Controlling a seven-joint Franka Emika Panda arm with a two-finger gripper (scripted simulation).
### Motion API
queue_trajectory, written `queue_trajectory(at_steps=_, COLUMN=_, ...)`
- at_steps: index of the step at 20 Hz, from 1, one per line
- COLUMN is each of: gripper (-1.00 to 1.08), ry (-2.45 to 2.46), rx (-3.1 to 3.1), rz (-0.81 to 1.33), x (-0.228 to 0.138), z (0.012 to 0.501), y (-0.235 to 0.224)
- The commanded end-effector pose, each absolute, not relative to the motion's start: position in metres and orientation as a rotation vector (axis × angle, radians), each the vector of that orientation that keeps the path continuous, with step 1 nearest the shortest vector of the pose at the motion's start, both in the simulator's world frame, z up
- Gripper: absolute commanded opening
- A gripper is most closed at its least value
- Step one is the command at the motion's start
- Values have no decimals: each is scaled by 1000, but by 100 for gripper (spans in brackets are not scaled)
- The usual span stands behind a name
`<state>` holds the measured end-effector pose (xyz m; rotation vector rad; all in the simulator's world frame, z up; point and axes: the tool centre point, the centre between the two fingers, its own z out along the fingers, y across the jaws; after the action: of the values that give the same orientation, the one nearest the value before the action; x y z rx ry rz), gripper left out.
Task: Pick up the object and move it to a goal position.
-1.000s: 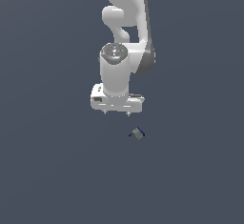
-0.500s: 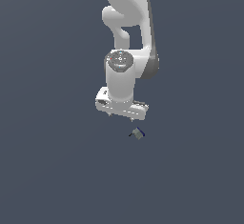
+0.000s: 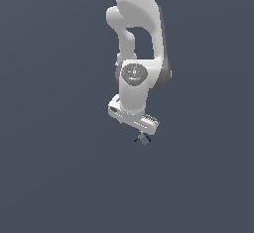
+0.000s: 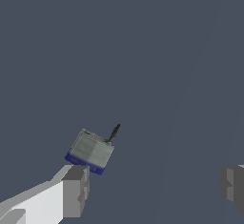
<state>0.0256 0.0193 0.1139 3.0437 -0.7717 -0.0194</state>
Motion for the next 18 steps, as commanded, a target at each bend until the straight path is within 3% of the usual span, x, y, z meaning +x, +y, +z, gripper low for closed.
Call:
queue_trajectory(at_steps=1, gripper=100, ry=-865, rx=3019, rz=-18, x=29, z=108, y=26)
queue_trajectory(at_steps=18, gripper=100, ry=-1391, rx=2817, rz=-4, x=42, z=70, y=63)
